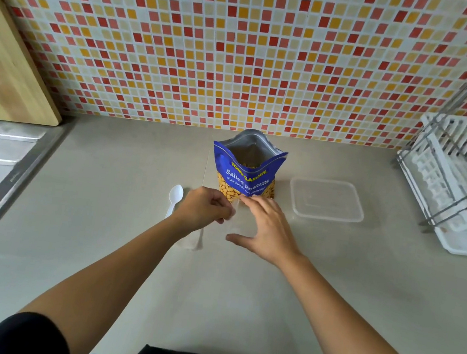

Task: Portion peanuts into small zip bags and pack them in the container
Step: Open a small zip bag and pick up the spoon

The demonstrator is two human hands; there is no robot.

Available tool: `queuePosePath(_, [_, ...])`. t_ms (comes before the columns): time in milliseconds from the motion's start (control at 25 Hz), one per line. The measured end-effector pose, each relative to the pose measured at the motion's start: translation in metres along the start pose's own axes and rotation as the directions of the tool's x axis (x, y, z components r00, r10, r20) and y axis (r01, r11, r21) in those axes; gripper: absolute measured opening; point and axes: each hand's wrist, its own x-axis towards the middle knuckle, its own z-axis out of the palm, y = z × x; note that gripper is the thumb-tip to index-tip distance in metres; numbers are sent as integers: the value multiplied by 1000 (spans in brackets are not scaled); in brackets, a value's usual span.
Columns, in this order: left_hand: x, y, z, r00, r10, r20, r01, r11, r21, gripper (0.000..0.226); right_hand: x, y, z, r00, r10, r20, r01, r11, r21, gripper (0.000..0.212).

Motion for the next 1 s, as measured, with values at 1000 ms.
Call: queuePosePath(1000, [23,-102,-51,859,-391,-331,492,810,320,29,-8,-7,-2,961,236,-147,-139,865,482,58])
